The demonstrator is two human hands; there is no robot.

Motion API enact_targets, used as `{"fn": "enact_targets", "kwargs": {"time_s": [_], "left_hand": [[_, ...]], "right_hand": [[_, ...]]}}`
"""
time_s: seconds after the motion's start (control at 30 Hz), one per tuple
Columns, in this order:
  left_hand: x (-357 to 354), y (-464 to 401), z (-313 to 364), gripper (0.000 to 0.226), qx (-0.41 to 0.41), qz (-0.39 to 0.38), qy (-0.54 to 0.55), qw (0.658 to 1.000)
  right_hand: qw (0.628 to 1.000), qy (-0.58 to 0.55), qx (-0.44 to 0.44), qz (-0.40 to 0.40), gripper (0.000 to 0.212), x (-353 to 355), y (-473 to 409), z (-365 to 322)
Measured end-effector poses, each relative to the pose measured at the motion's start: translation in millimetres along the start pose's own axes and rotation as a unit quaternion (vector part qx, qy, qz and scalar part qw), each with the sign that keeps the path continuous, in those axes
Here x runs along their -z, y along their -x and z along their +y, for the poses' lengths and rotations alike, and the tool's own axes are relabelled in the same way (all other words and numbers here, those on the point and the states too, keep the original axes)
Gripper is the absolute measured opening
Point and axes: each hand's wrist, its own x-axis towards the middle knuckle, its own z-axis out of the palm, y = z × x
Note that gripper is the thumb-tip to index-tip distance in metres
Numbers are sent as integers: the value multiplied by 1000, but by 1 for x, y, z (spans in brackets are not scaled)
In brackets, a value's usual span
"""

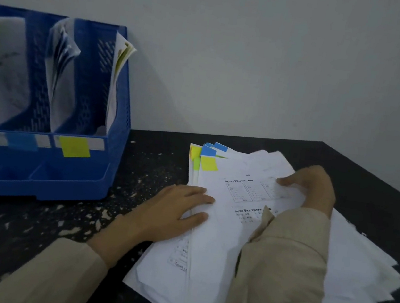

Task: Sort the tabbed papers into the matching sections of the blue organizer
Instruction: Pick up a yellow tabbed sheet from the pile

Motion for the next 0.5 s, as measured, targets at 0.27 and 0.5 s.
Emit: {"fn": "enact_targets", "kwargs": {"time_s": [0.27, 0.5], "left_hand": [[-4, 0, -4, 78, 11, -12, -8, 1000], [-4, 0, -3, 86, 4, -5, -3, 1000]], "right_hand": [[988, -110, 45, 94, 29, -3, -4, 9], [980, -129, 80, 132, 28, 2, 0, 13]]}}
